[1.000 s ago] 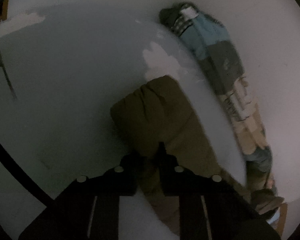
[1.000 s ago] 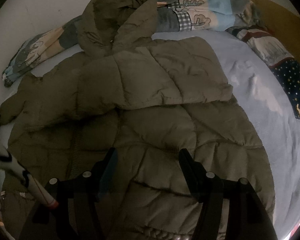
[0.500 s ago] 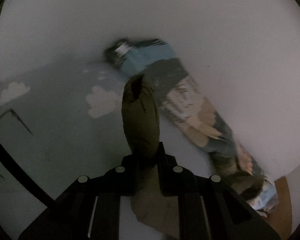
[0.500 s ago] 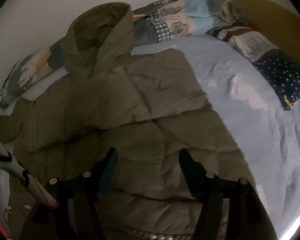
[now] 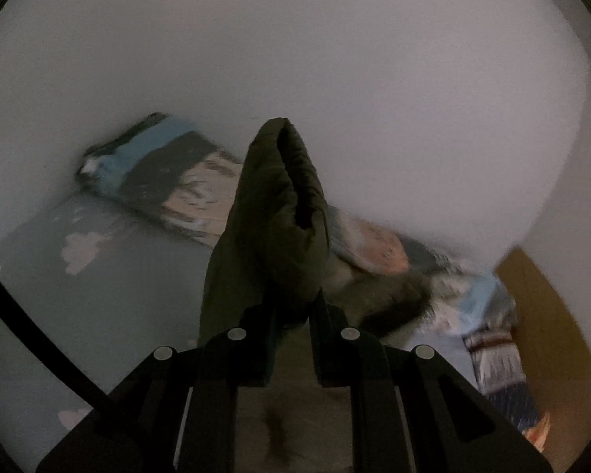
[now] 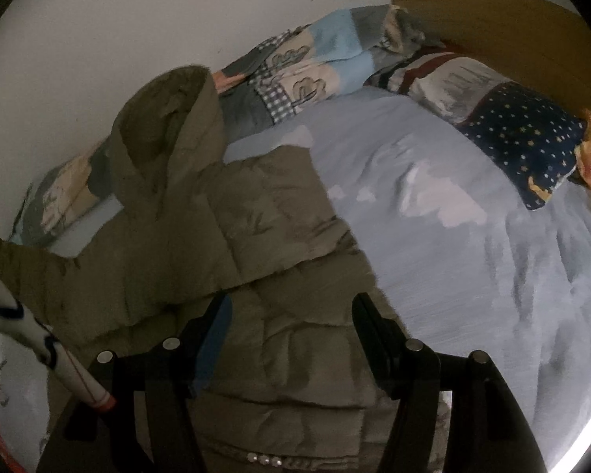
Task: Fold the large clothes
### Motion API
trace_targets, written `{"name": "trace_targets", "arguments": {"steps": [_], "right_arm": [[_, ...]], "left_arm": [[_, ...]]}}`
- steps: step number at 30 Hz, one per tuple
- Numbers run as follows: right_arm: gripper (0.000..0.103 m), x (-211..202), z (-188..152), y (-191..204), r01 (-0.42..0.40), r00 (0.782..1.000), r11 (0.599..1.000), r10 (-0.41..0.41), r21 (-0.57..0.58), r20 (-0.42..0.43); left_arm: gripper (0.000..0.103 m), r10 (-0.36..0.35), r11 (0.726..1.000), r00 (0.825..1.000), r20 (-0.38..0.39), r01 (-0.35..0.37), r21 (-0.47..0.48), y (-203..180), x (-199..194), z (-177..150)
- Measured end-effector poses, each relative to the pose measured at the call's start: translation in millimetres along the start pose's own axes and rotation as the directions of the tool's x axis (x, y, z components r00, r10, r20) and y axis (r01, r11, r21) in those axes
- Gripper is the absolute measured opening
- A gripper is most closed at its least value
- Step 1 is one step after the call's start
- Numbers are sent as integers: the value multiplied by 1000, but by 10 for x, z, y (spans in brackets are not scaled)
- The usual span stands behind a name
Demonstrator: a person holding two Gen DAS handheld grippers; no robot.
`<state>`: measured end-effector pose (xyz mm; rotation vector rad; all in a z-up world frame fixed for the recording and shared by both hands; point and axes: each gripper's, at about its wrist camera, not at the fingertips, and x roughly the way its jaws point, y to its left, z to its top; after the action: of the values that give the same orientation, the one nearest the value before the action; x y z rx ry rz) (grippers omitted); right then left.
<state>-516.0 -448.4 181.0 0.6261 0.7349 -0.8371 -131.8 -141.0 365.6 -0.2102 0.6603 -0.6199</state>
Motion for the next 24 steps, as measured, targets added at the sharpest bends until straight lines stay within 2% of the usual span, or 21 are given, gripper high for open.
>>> {"name": "trace_targets", "arguments": {"steps": [4, 8, 11, 14, 21, 24], "right_arm": [[68, -84, 52, -135, -11, 1000, 1000, 10, 25, 12], [68, -177, 126, -285, -24, 999, 998, 23, 59, 28], [68, -240, 158, -369, -28, 999, 997, 25, 79, 42], [68, -253, 177, -423, -30, 999, 996, 26, 88, 42], [68, -302, 210, -521, -24, 998, 994, 19, 107, 52], [68, -299, 215, -533, -22, 999, 994, 16, 108, 52]], "left_arm": [[14, -50, 996, 998, -46, 53, 75, -644, 130, -255], [14, -81, 986, 991, -108, 96, 140, -1189, 344, -673], [14, -109, 978, 979, -172, 137, 159, -1492, 542, -1062], [14, -118, 972, 960, -254, 165, 169, -1742, 823, -1512], [14, -86, 965, 921, -381, 172, 198, -1900, 1331, -2504], [14, -55, 961, 904, -425, 163, 222, -1909, 1539, -2816]]}}
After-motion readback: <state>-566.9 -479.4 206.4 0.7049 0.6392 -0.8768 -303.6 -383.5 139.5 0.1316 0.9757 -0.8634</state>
